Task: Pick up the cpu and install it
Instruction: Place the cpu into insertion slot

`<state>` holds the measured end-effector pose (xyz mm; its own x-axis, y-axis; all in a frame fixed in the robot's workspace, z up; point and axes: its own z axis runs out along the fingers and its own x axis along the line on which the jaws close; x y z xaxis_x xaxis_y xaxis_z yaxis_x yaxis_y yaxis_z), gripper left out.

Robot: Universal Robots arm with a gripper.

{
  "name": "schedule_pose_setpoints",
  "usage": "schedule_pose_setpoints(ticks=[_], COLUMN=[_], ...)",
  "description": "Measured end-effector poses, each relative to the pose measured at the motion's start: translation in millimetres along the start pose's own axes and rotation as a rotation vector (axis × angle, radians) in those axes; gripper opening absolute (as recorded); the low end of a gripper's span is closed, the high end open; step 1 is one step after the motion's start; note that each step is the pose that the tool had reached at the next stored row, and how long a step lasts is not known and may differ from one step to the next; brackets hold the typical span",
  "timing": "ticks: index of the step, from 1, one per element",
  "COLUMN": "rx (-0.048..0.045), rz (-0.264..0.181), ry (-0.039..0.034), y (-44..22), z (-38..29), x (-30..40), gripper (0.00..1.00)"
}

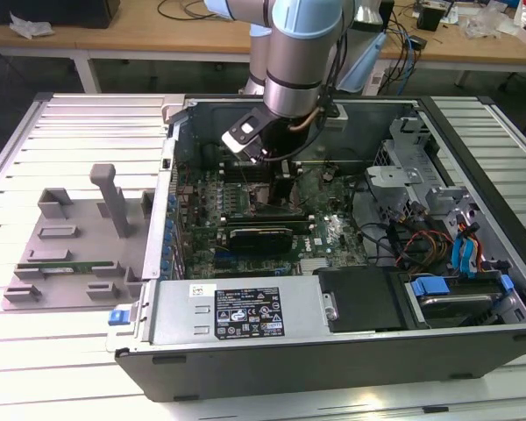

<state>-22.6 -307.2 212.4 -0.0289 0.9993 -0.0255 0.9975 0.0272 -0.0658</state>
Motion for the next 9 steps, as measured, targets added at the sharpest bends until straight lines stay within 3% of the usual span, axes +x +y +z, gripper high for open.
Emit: schedule_pose_setpoints(ticks=[1, 7, 9], rx=[0.0000, -0.0007, -0.0001], rz=[0.000, 0.000, 0.000], ry=[0.0002, 0.0011, 0.0002], y=[-3.2, -0.1, -0.7], z=[6.6, 6.8, -1.5], x=[-0.4, -0.3, -0.7], gripper=[0.11, 0.11, 0.11])
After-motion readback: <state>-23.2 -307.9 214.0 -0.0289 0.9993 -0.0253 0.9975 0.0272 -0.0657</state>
